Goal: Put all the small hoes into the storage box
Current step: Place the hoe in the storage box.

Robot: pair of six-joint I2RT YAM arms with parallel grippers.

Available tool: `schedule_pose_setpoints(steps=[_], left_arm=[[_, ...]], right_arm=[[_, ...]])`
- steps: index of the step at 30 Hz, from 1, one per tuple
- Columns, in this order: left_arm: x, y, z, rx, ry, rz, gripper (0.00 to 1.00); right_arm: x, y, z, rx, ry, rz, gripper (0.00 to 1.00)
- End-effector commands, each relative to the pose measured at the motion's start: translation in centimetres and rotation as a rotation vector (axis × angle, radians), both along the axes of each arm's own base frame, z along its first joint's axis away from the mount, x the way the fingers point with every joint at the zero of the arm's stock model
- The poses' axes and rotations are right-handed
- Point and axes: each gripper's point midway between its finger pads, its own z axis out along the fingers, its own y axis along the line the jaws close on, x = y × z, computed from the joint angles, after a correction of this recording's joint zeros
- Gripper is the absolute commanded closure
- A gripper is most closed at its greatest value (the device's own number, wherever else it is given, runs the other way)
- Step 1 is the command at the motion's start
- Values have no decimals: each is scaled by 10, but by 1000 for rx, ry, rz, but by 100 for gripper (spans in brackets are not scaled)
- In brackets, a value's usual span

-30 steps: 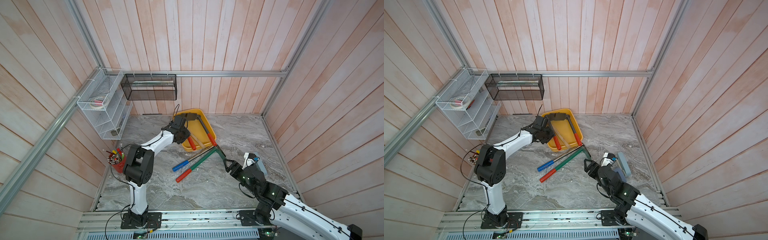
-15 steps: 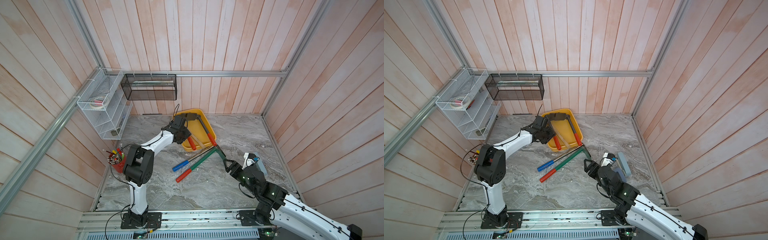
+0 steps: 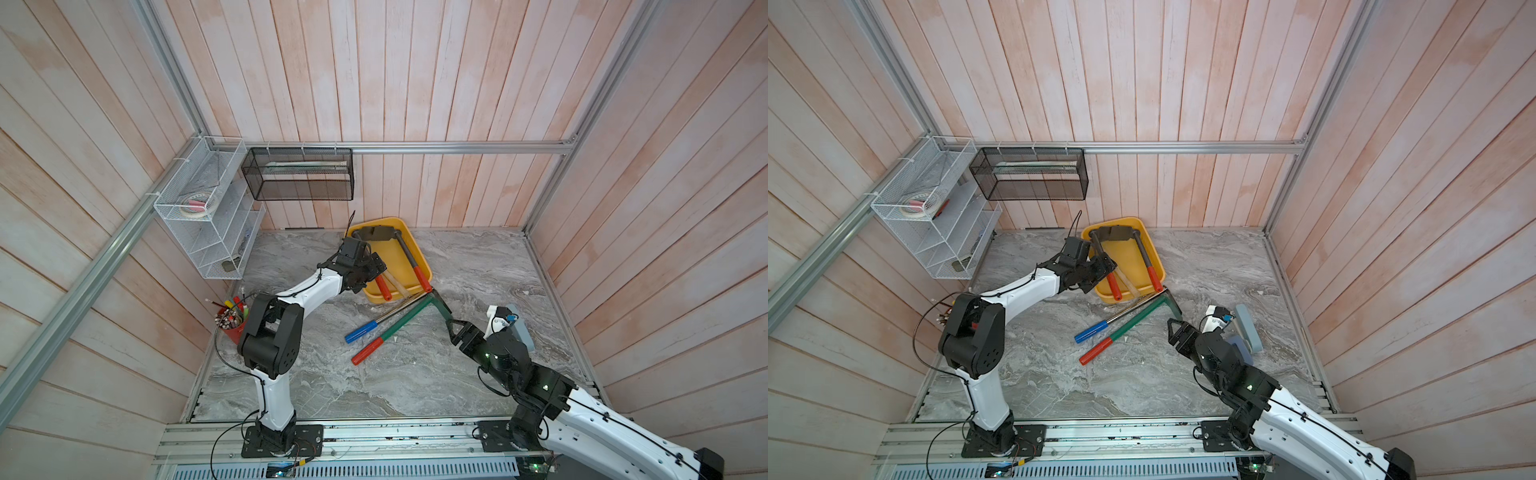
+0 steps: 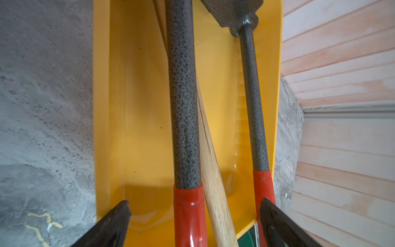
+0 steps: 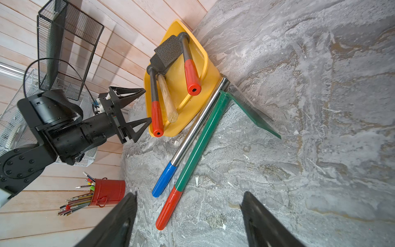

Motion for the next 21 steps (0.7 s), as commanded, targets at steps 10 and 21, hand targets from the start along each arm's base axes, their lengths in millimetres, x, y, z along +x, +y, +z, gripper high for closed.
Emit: schedule_pose_setpoints(steps=[10, 21], left_arm=[[-10, 6, 29, -40, -128, -105, 0], [-39, 14, 46, 17, -177, -207, 0]], right_arm=[[-3, -2, -12, -90, 10, 35, 17], [-1, -1, -8, -96, -26, 47, 9]])
